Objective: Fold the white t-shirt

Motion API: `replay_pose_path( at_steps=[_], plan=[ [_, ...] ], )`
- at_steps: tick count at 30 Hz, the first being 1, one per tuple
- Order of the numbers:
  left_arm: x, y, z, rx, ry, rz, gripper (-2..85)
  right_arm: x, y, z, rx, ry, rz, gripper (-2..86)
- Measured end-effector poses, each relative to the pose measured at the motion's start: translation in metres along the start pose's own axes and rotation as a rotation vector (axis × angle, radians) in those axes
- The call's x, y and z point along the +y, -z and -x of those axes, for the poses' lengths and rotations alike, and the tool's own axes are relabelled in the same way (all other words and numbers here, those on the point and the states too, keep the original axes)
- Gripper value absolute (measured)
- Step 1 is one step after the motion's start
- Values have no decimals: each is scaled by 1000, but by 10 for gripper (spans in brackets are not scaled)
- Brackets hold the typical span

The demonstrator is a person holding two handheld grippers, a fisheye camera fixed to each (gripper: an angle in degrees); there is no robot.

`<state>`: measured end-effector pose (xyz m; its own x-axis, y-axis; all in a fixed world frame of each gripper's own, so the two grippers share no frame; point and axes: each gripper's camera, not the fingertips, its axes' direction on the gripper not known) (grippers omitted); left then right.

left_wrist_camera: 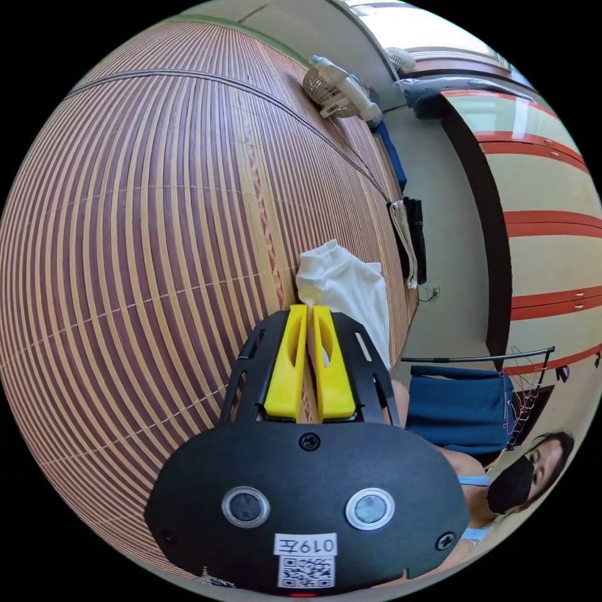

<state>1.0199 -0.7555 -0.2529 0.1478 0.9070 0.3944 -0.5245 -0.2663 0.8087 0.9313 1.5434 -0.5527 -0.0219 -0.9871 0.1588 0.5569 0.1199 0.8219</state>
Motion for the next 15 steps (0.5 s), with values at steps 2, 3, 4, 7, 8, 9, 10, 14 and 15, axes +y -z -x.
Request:
replay_pose_path(
  at_steps=[2, 3, 4, 7, 8, 9, 10, 14, 15],
  plan=[
    [-2, -6, 0, -12, 11, -3, 16, 0, 0, 7, 5, 86, -12, -10],
    [-3, -7, -1, -18, 12, -3, 15, 0, 0, 9, 2, 104, -14, -10],
    [-4, -10, -3, -35, 12, 2, 15, -2, 0, 11, 1, 134, -17, -10],
    [-9, -19, -10, -79, 14, 26, 13, -6, 1, 17, 4, 192, -20, -10],
    [-11, -23, -13, -94, 11, 31, 14, -7, 0, 20, 15, 202, -19, -10],
    [-11, -25, -14, -99, 11, 33, 14, -8, 0, 20, 24, 205, -18, -10],
    [-12, -29, -15, -103, 14, 36, 13, -10, 0, 19, 36, 203, -12, -10],
    [-9, -42, -16, -97, 20, 31, 11, -13, 3, 10, 66, 159, -1, -10],
    [-9, -44, -15, -93, 24, 29, 11, -13, 4, 10, 43, 172, 1, -10]
  ],
)
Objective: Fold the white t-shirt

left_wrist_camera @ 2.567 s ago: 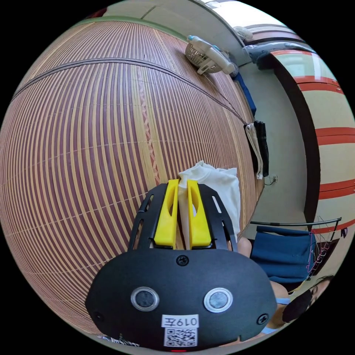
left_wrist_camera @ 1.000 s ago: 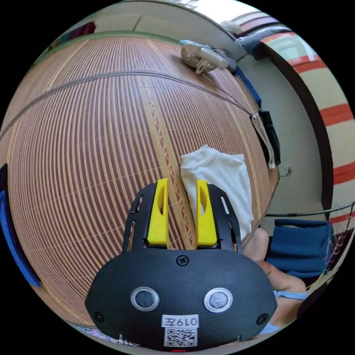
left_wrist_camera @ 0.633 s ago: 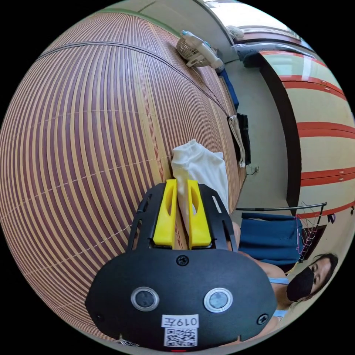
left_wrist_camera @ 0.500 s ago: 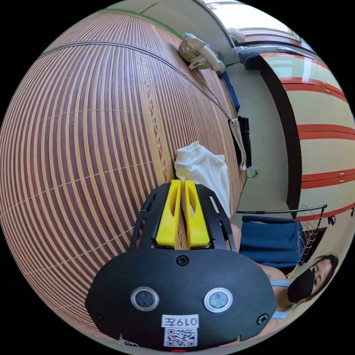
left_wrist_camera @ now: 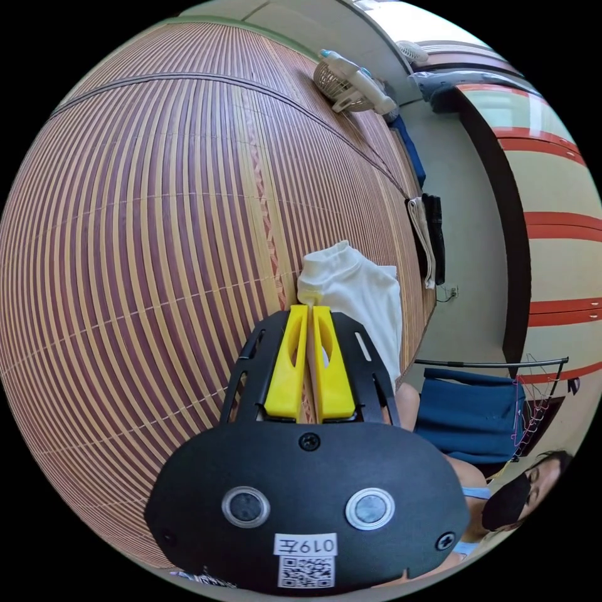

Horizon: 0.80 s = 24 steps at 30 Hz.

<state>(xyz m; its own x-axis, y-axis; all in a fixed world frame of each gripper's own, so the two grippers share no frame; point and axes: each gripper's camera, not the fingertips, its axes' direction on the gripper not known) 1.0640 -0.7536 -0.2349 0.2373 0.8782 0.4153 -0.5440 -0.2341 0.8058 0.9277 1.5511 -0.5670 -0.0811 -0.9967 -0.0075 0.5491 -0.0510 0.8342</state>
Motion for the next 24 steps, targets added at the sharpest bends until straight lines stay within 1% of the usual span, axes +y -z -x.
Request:
replay_pose_path(
  at_steps=[2, 4, 7, 9, 11, 14, 18, 19, 21, 23, 24],
  plan=[
    [1, -9, 1, 11, 11, -1, 10, 1, 3, -4, -36, 28, -16, -10],
    [2, -17, -1, 11, 17, 1, 10, 1, 5, -4, -32, 44, -23, -9],
    [6, -28, -18, -49, -28, -1, 11, 2, 5, -5, 23, -17, -5, -6],
    [10, -35, -31, -102, -57, 3, 11, 1, 7, -5, 62, -18, 8, -1],
    [15, -43, -40, -129, -62, -5, 13, 3, 10, -14, 54, -44, 15, 29],
    [24, -49, -43, -121, -42, -34, 20, 8, 18, -24, 59, -51, 2, 82],
    [38, -47, -42, -120, -13, -74, 32, 19, 40, -36, 41, -34, -45, 95],
    [44, -44, -43, -119, -8, -93, 37, 26, 49, -48, 28, -71, -67, 90],
    [54, -40, -52, -125, -26, -125, 42, 40, 53, -80, -31, -176, -47, 87],
    [63, -46, -85, -114, -136, -151, 51, 70, 37, -123, -120, -291, 51, 88],
    [64, -50, -97, -114, -173, -150, 53, 78, 31, -130, -151, -296, 85, 88]
  ],
)
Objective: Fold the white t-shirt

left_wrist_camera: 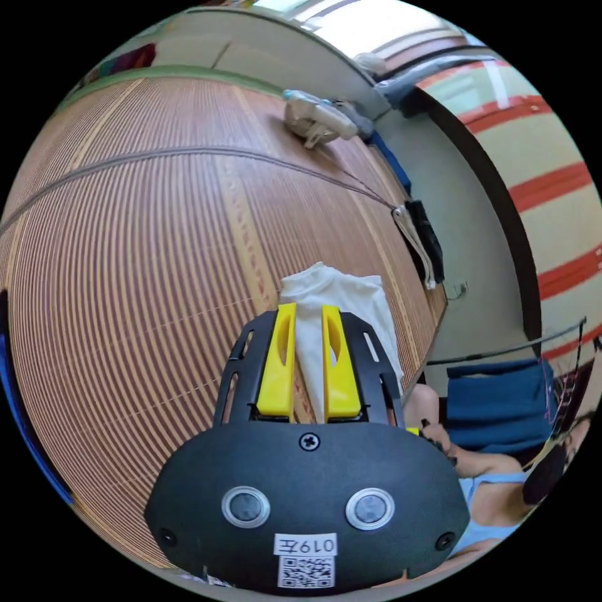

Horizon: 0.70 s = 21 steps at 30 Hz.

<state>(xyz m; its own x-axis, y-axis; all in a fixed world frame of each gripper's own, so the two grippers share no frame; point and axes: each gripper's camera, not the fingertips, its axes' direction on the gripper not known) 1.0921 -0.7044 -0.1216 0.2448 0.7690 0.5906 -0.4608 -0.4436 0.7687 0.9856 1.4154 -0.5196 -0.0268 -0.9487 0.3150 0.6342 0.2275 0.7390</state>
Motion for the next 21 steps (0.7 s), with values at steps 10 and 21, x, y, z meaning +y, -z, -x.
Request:
replay_pose_path(
  at_steps=[10, 21],
  plan=[
    [2, -123, -195, -71, -443, 29, 30, 98, -12, -3, 58, 273, 260, 70],
    [-1, -203, -231, -50, -421, 1, 9, 131, -23, -13, 152, 292, 142, 77]
  ],
)
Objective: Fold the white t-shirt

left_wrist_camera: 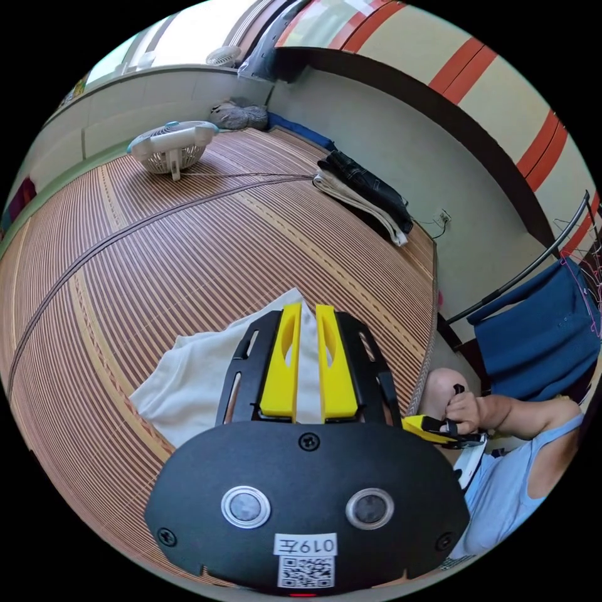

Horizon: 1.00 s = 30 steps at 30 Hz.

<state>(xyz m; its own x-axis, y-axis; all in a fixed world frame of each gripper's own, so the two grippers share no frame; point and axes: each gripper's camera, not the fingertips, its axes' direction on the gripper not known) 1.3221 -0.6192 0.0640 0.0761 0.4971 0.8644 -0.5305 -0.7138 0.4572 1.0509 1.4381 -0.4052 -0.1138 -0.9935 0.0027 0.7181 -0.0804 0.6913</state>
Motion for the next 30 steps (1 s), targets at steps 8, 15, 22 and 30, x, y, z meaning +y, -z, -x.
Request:
replay_pose_path(
  at_steps=[8, 15, 22, 30],
  plan=[
    [6, -39, 5, 36, 49, -3, 15, 41, -16, -66, -336, -346, -62, 60],
    [8, -64, 6, 63, 59, -16, 15, 70, -32, -100, -509, -487, -95, 69],
    [7, -91, 13, 84, 75, -33, 14, 61, -34, -86, -497, -358, -69, 72],
    [4, -125, 16, 83, 72, -30, 12, 53, -17, -66, -258, -220, -63, 61]
  ],
)
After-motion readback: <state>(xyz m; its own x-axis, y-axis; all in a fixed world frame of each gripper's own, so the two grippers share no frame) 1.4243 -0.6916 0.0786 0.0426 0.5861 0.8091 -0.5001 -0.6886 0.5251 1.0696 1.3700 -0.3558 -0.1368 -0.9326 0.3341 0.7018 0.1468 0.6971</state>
